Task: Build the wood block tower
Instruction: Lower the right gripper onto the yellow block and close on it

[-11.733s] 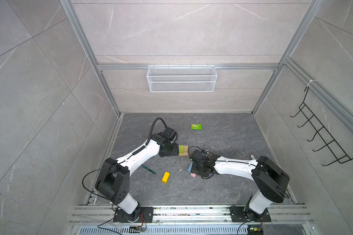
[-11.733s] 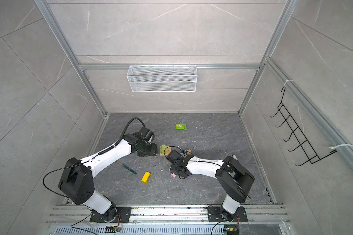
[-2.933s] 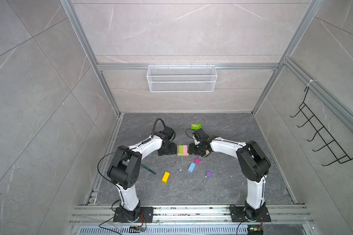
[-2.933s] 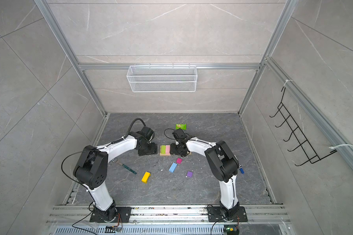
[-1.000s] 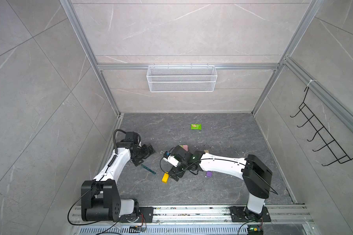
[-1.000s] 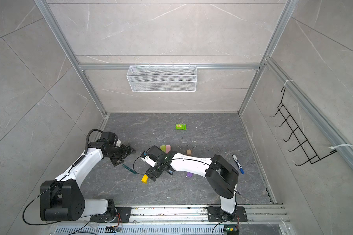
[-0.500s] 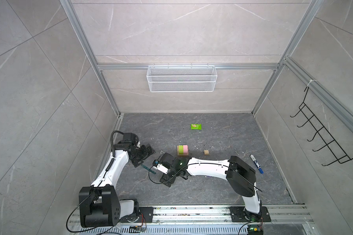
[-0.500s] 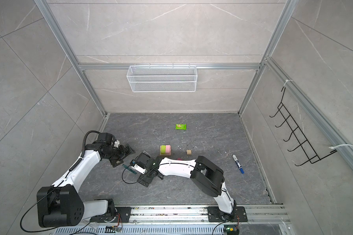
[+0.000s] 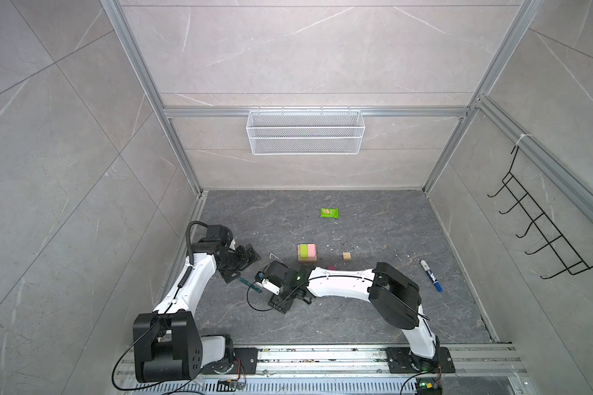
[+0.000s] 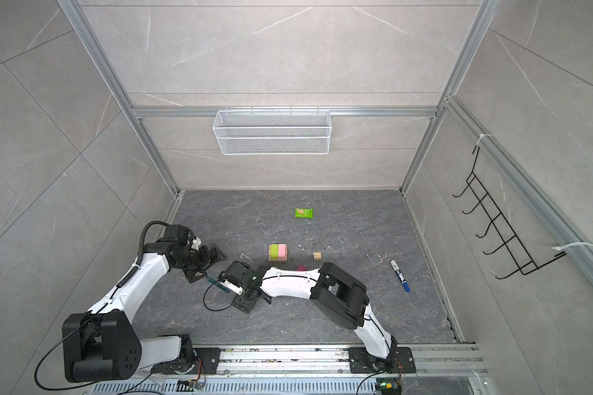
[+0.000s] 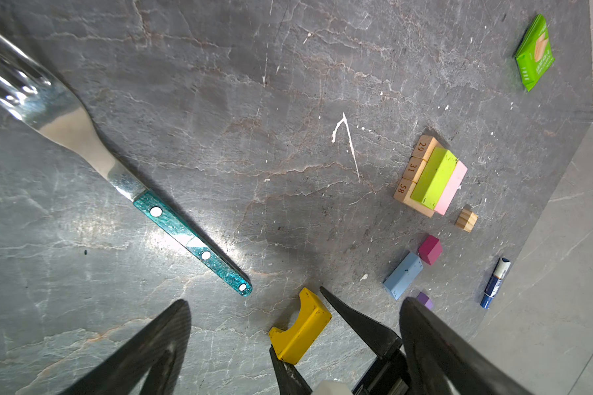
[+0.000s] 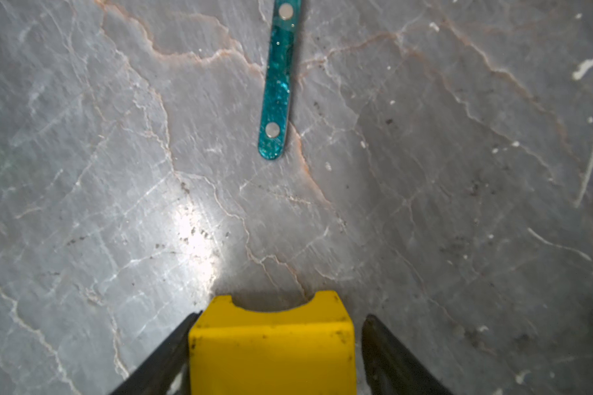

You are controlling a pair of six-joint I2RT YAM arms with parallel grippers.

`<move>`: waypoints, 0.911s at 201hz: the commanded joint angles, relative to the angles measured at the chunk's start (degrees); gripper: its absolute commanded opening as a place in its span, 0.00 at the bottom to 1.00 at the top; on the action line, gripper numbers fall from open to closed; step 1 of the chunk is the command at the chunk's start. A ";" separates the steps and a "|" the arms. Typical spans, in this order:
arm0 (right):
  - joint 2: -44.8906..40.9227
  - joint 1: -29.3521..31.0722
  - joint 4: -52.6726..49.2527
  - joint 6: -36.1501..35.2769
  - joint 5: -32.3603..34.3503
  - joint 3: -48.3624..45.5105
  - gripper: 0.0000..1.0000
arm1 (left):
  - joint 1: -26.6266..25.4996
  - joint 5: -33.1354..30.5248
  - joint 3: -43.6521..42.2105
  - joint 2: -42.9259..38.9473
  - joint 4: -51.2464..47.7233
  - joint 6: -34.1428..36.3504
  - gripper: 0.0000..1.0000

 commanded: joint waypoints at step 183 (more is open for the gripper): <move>-6.98 -12.39 -14.23 32.91 10.74 6.91 0.38 | -8.52 4.60 5.73 -0.07 2.70 8.69 0.97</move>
